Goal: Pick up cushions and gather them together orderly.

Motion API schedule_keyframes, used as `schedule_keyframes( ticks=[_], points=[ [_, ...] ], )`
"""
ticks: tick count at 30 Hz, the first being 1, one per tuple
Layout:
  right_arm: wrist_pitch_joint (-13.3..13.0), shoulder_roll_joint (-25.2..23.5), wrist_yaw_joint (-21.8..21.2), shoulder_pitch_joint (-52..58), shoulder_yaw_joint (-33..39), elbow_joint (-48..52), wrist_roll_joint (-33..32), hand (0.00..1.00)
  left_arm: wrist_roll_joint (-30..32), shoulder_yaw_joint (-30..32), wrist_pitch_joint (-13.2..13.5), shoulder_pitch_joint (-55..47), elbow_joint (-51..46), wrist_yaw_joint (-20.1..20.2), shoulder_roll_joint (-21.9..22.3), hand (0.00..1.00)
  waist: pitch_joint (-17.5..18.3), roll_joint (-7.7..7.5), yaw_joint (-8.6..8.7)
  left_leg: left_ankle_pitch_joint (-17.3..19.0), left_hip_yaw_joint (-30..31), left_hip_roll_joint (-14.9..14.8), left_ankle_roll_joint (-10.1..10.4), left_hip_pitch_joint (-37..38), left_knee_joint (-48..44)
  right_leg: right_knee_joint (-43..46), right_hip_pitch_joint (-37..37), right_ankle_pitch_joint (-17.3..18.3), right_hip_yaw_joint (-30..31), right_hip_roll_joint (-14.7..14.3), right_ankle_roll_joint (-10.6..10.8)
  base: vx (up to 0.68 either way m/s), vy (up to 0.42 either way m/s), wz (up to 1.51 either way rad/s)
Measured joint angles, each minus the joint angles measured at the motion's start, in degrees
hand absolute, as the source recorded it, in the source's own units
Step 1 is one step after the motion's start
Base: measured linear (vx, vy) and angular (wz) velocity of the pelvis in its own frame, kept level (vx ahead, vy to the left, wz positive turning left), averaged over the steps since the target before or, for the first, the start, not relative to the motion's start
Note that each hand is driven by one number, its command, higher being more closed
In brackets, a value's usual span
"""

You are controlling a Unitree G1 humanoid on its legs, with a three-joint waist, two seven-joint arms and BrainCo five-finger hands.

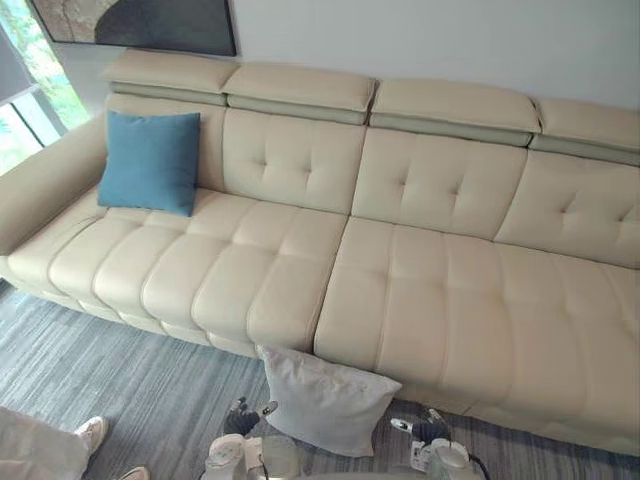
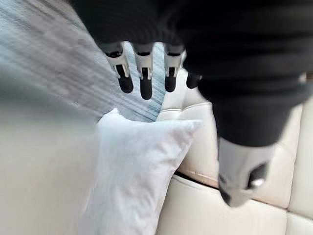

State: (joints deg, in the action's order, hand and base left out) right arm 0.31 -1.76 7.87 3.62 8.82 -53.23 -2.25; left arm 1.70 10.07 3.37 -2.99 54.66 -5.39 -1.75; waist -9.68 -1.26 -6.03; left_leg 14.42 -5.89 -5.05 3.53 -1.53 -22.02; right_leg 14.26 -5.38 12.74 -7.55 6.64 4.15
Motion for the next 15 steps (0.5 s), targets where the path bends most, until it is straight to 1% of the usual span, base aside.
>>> schedule_keyframes(
  ticks=[3, 5, 8, 12, 15],
  points=[
    [0.00, -0.30, 0.03, 0.07, 0.06, -0.15, -0.03, 0.00, 0.18, -0.71, -0.03, 0.30, 1.06, -0.57, -0.39, 0.00, 0.46, -0.74, 0.31, -0.37, -0.06, 2.35, -0.67, 2.24, 2.50, -2.42, -1.71, -0.58, 0.05, 1.74, 0.81, 0.15, 0.125, -0.02],
    [-0.02, -0.40, 0.04, 0.12, 0.29, -0.28, -0.04, 0.00, 0.34, -1.28, -0.03, 0.28, 1.47, -0.65, -0.36, 0.00, 0.71, -0.76, 0.43, -0.68, -0.37, 3.24, -1.16, 4.10, 4.54, -3.23, -2.98, -0.60, 0.09, 2.45, 0.82, 0.16, 0.073, 0.03],
    [-0.04, -0.51, 0.42, 0.18, 1.64, -0.70, -0.30, 0.00, 0.34, -2.21, 0.00, 0.21, 1.92, -0.82, -0.31, 0.00, 1.15, -0.55, 0.42, -0.70, -0.37, 3.35, -1.15, 5.95, 5.88, -3.58, -4.34, -0.61, 0.02, 2.32, 0.82, 0.15, 0.023, 0.00],
    [-0.69, -0.40, 1.81, 0.18, 2.55, -1.53, -3.16, 0.00, -0.19, -2.15, 0.04, 0.11, 2.14, -1.86, -0.21, 0.00, 1.55, -0.46, 0.43, -0.91, 0.09, 2.65, -0.84, 6.50, 6.43, -3.63, -4.84, -0.63, -0.76, 1.62, 0.81, 0.11, -0.037, 0.01],
    [-0.78, -0.42, 2.22, 0.60, 4.58, -1.73, -5.26, 0.00, -1.27, -1.83, 0.06, -0.16, 2.19, -2.24, -0.19, 0.00, 2.52, -0.62, 0.43, -2.22, 0.42, 2.38, -0.92, 6.67, 8.16, -3.63, -4.84, -1.07, -1.40, 1.46, 0.23, 0.11, -0.053, 0.10]
  ],
)
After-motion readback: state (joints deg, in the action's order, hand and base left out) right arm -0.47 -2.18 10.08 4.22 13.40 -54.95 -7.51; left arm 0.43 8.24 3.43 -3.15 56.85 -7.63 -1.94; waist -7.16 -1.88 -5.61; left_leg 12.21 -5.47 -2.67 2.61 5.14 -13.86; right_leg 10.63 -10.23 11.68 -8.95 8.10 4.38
